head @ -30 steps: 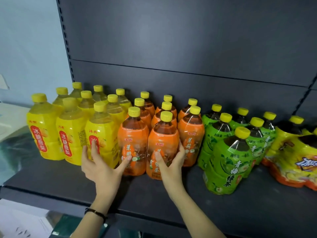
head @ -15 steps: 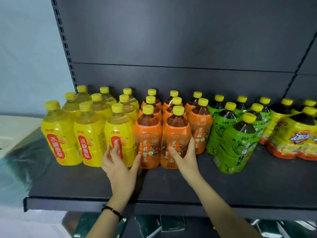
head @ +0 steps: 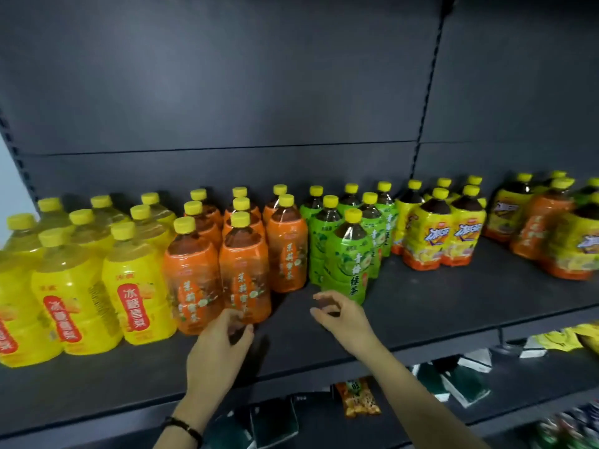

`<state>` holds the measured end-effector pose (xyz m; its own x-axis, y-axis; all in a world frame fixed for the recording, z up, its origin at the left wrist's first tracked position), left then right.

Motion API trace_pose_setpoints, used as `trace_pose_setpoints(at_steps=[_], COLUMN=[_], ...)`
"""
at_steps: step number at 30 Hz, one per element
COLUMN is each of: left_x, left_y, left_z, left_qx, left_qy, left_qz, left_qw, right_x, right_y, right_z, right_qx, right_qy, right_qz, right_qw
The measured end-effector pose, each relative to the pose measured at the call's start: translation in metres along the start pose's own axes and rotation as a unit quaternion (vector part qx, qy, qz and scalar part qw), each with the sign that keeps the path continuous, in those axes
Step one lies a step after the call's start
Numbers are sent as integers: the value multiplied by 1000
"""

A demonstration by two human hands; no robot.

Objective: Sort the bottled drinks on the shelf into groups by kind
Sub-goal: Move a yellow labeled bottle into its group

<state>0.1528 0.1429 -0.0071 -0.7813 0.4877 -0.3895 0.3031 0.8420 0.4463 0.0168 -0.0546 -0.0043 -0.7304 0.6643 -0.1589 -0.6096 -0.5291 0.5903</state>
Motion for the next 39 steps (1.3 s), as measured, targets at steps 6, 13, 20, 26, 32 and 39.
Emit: trace_pose_setpoints(at_steps=[6, 13, 20, 26, 32, 39], left_x=[10, 37, 57, 41, 13, 1], left_y=[-104, -246, -350, -426, -504, -590], left_z=[-68, -169, -244, -287, -302, -327], left_qx=[12, 39, 57, 57, 79, 154], left_qy=[-38, -62, -83, -106, -91, -49], left_qz=[89, 146, 156, 162, 164, 225], left_qw=[995, 987, 983, 979, 979, 961], right_x=[27, 67, 85, 59, 22, -11], right_y=[101, 247, 372, 434, 482, 541], right_z=[-66, -151, -226, -283, -350, -410], right_qx=[48, 107, 192, 203, 257, 225], right_qy=[-39, -60, -83, -92, -110, -125], right_qz=[0, -43, -92, -114, -103, -132], right_qw=[998, 992, 974, 968, 955, 957])
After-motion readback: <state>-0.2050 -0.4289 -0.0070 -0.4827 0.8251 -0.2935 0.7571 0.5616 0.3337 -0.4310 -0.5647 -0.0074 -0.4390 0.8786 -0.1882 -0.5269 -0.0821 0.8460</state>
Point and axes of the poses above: each hand's wrist, its own x-axis away from the middle knuckle, its own y-axis out of the back of the hand, z = x × y, the point moved 5 cm from there along -x, towards the middle knuckle, and after that the axes turned 13 degrees about x, right-handed, at the moved point
